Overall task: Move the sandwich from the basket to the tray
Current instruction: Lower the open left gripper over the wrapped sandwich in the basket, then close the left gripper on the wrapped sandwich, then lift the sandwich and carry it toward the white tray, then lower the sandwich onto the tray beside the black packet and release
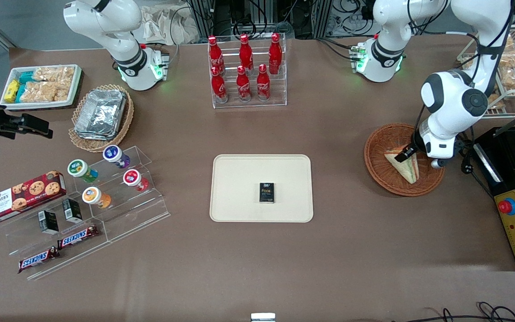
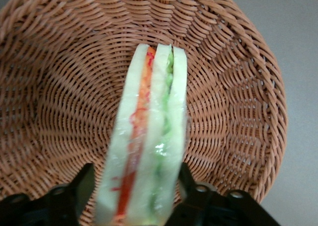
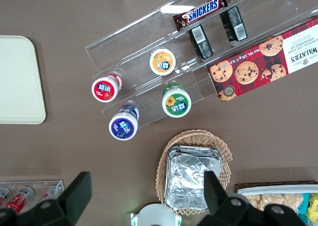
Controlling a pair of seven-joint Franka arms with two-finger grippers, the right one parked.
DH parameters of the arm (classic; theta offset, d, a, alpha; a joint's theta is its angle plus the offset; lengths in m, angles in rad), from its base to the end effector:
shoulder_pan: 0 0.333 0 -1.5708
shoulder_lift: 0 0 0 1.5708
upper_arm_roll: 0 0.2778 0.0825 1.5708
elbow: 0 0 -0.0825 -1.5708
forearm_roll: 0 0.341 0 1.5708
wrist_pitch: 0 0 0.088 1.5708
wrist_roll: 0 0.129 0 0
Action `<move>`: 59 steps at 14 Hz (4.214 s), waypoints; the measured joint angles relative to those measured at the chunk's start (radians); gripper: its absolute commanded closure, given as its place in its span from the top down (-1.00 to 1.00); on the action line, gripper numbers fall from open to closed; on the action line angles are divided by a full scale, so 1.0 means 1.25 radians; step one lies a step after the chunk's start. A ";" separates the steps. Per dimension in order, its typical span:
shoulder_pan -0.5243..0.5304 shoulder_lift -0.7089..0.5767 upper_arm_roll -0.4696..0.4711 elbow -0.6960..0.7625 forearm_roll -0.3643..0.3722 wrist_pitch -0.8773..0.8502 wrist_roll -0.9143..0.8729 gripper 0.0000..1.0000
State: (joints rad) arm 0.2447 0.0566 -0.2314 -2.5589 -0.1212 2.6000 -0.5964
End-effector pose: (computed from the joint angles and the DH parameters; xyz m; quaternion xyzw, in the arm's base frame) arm 0.4267 0.0055 0.2225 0.9362 0.3494 -0.0177 0.0337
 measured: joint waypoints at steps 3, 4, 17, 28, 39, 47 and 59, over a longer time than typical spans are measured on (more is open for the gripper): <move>0.000 0.019 0.000 0.001 0.000 0.028 0.001 -1.00; 0.000 0.018 0.000 0.002 0.000 0.029 0.001 -1.00; -0.013 -0.110 -0.026 0.159 0.002 -0.288 0.079 -1.00; -0.017 -0.131 -0.152 0.536 0.002 -0.651 0.113 -1.00; -0.031 0.001 -0.366 0.496 0.027 -0.489 -0.062 -1.00; -0.137 0.189 -0.373 0.484 0.208 -0.327 -0.183 -1.00; -0.186 0.419 -0.371 0.534 0.500 -0.216 -0.413 -1.00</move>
State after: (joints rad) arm 0.0116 0.5800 -0.6950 -1.8918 0.5039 2.3302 -1.1127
